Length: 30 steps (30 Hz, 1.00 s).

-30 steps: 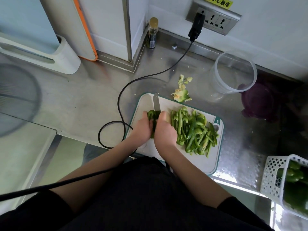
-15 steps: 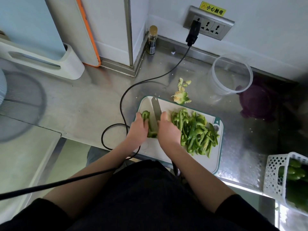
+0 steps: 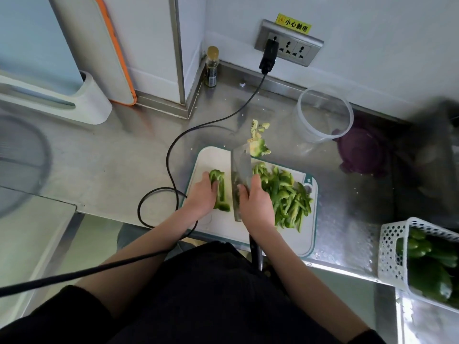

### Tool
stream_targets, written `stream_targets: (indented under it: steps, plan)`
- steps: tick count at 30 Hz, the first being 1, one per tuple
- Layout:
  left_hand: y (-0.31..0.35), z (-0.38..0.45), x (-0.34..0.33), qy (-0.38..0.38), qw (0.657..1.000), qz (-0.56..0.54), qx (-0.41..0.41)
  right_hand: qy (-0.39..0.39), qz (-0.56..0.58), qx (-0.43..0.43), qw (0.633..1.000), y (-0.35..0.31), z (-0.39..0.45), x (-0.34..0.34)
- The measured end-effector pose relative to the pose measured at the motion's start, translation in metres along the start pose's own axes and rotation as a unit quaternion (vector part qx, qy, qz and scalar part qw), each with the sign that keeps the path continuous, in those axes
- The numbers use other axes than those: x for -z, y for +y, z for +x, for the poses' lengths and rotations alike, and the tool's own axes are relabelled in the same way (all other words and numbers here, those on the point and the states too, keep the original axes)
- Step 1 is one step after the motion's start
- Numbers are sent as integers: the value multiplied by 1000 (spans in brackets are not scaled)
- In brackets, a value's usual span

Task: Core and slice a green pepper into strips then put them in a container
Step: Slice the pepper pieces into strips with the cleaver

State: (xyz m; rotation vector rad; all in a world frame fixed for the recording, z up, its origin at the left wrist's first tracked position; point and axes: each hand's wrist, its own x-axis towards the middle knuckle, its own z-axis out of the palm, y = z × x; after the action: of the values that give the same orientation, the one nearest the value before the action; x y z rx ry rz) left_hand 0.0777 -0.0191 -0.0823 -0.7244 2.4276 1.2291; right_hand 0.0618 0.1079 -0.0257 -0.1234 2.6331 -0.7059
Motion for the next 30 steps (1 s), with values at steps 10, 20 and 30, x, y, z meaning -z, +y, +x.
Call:
stream_targets:
  steps: [10, 20, 30]
  plan:
    - [1, -1, -1, 7, 1000, -15, 12, -41, -28, -13, 999, -1, 0, -19]
    - [0, 3, -1, -3, 999, -27, 37, -41, -70, 4, 997, 0, 1, -25]
    - [0, 3, 0, -11, 999, -24, 39, -49, -85, 13, 995, -3, 6, -27]
